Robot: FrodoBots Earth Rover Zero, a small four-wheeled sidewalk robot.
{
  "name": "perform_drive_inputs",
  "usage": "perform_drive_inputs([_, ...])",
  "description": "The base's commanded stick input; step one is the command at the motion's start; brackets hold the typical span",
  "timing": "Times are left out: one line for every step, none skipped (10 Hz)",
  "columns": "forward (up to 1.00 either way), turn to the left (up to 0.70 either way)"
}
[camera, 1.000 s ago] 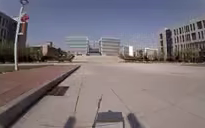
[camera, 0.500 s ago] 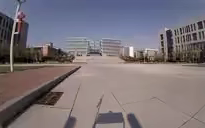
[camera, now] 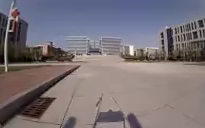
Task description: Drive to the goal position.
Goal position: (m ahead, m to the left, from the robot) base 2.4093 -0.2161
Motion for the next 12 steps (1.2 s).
perform_drive_inputs([0.70, 0.00])
perform_drive_inputs([0.70, 0.00])
perform_drive_inputs([0.70, 0.00])
perform_drive_inputs([0.70, 0.00])
perform_drive_inputs([0.70, 0.00])
perform_drive_inputs([0.70, 0.00])
perform_drive_inputs([0.70, 0.00])
perform_drive_inputs([0.70, 0.00])
perform_drive_inputs([0.70, 0.00])
perform_drive_inputs([0.70, 0.00])
perform_drive_inputs([0.70, 0.00])
perform_drive_inputs([0.70, 0.00])
